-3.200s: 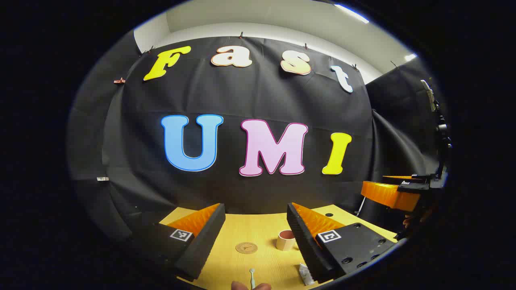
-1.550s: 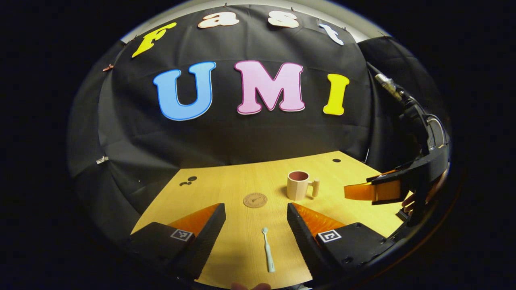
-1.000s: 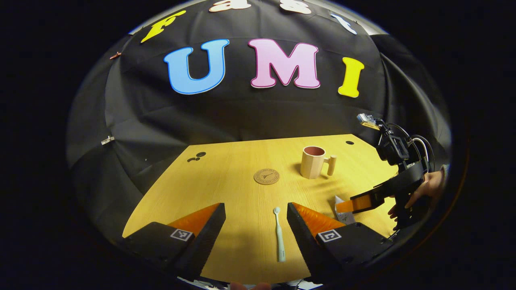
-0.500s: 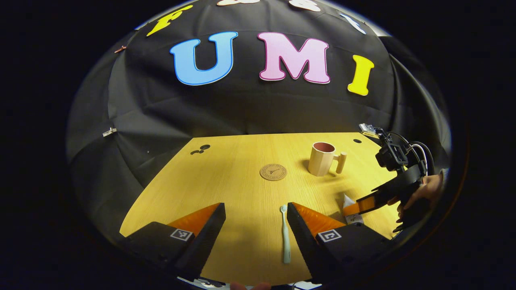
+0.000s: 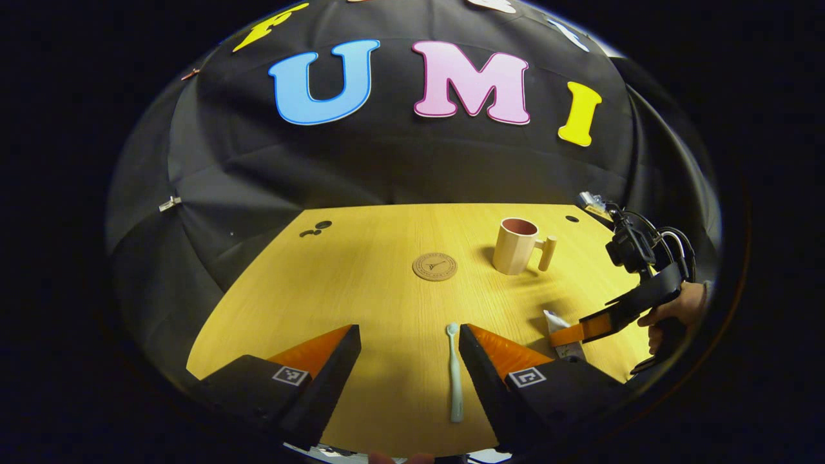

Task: Put the toothbrush and toothpaste on the desktop into the cup, then pick up the cup and place it on the coaster on the desktop.

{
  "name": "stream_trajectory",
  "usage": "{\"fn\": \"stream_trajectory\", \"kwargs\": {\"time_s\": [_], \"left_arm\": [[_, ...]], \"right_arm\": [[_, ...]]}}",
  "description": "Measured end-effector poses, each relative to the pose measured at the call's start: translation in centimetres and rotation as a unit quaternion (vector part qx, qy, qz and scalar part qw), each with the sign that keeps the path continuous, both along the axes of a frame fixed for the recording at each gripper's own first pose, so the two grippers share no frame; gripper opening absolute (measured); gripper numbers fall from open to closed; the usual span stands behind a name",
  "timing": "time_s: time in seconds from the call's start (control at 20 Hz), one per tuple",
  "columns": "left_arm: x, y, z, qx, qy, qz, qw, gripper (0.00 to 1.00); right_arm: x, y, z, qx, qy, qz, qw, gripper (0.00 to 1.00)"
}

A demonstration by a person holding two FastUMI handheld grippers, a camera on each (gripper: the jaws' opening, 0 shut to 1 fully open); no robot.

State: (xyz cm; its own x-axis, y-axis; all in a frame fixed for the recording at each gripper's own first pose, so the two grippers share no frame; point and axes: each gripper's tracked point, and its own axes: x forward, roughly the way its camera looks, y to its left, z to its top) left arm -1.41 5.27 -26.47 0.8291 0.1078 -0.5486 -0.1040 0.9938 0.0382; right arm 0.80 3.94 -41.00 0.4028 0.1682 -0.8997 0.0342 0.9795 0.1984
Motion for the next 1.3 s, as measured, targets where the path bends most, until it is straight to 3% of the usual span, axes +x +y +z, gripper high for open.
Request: {"fn": "stream_trajectory", "kwargs": {"time_s": [0.35,0.4,0.45,0.55,0.9,1.1,1.3], "left_arm": [[1.7,-2.1,-4.9,-0.063,0.081,0.001,0.995,0.97],[1.8,-2.2,-6.1,-0.071,0.098,0.003,0.993,0.92],[1.7,-2.1,-7.1,-0.076,0.116,0.007,0.990,0.96],[1.6,-2.0,-9.2,-0.082,0.149,0.013,0.985,0.96],[1.7,-2.3,-12.7,-0.057,0.219,0.005,0.974,0.92],[2.3,-2.4,-13.0,-0.022,0.227,-0.008,0.974,0.92],[2.3,-2.7,-13.1,-0.024,0.234,-0.014,0.972,0.83]], "right_arm": [[0.5,-1.2,3.8,0.031,-0.051,-0.017,0.998,0.15],[0.6,-1.5,4.2,0.031,-0.060,-0.016,0.998,0.15],[0.8,-1.8,4.7,0.031,-0.068,-0.013,0.997,0.15],[1.1,-2.1,5.3,0.030,-0.086,-0.012,0.996,0.15],[1.6,-4.0,6.3,0.034,-0.095,-0.014,0.995,0.15],[1.8,-4.2,6.3,0.038,-0.095,-0.019,0.995,0.15],[1.8,-4.0,6.3,0.044,-0.092,-0.027,0.994,0.14]]}}
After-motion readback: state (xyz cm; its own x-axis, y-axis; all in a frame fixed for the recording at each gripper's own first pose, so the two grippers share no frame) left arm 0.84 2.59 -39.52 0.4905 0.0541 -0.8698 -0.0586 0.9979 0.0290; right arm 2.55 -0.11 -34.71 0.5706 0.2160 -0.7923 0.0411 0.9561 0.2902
